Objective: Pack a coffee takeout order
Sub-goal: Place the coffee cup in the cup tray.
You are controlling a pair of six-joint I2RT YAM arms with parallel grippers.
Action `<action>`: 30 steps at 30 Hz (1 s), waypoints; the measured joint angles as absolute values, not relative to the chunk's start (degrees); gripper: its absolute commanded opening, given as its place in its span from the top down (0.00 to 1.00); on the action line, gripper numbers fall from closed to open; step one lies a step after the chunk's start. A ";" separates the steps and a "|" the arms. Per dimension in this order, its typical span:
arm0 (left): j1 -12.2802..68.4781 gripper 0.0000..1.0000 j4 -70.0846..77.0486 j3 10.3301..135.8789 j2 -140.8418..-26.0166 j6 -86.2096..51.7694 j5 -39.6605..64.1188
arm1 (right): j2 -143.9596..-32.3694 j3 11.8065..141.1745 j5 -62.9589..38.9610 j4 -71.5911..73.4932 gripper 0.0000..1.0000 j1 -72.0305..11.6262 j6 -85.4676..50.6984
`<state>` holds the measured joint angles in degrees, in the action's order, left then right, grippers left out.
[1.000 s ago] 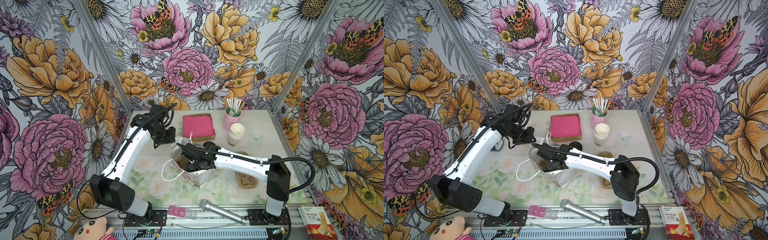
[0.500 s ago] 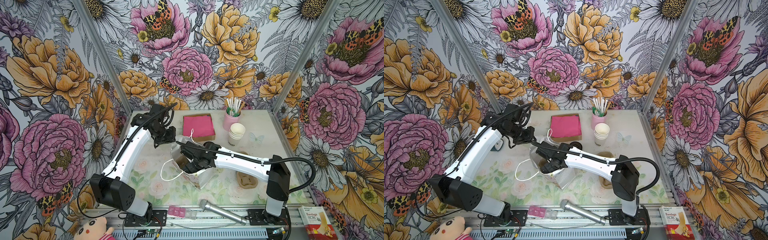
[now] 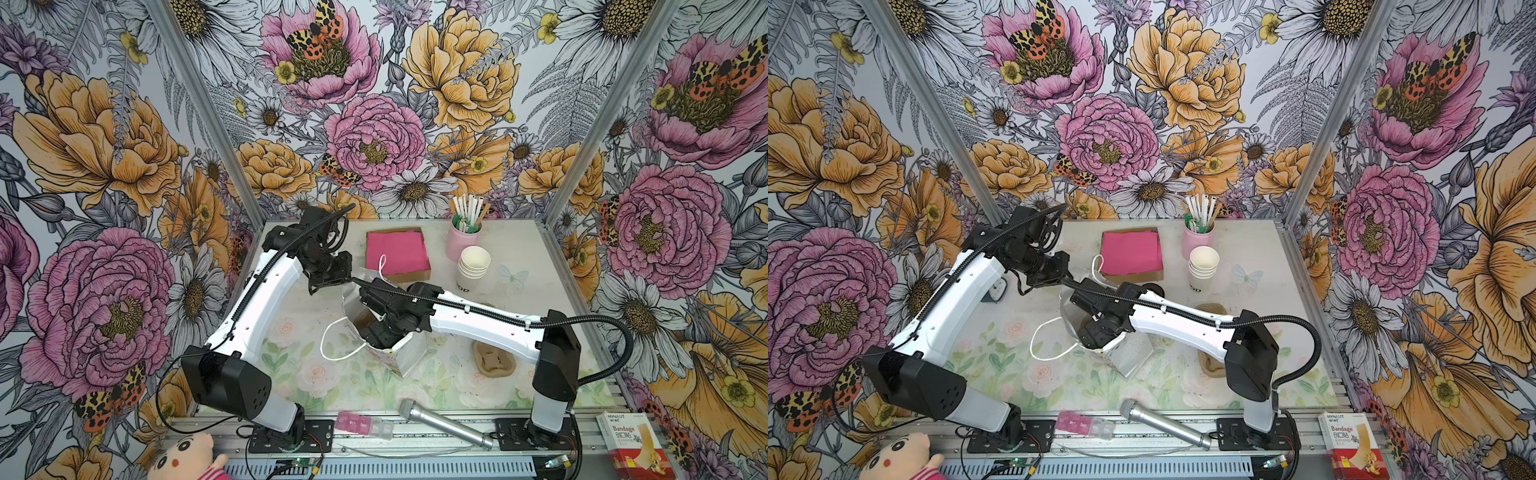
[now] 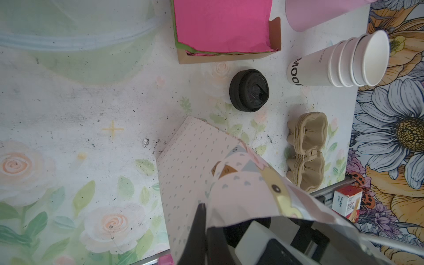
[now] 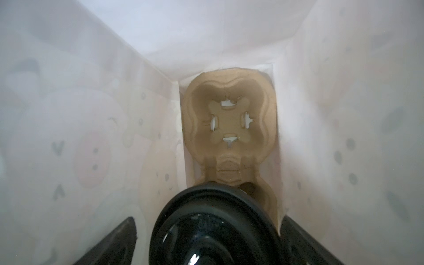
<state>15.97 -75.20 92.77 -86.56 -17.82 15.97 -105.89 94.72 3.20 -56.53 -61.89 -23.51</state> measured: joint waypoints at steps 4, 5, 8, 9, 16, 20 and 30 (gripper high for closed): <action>16.12 1.00 -75.20 93.01 -86.74 -17.82 15.94 | -105.89 95.11 3.20 -56.55 0.02 -61.89 -23.51; 16.16 1.00 -75.22 93.01 -86.74 -17.82 15.97 | -105.89 95.31 3.22 -56.55 0.02 -61.89 -23.51; 16.43 1.00 -75.20 93.03 -86.74 -17.82 15.94 | -105.89 95.88 3.22 -56.55 0.02 -61.89 -23.49; 16.53 1.00 -75.20 93.12 -86.74 -17.85 15.94 | -105.89 96.01 3.22 -56.55 0.02 -61.89 -23.51; 17.12 1.00 -75.20 93.67 -86.74 -17.85 15.94 | -105.89 97.30 3.27 -56.75 0.02 -61.89 -23.49; 17.12 1.00 -75.22 93.67 -86.74 -17.85 15.92 | -105.89 97.73 3.38 -56.80 0.02 -61.89 -23.49; 17.12 1.00 -75.22 93.67 -86.74 -17.85 15.92 | -105.89 98.63 4.23 -57.58 0.02 -61.89 -23.42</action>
<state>17.12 -75.22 93.67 -86.74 -17.85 15.92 -105.89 98.63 4.23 -57.58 -61.89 -23.42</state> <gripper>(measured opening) 0.045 0.978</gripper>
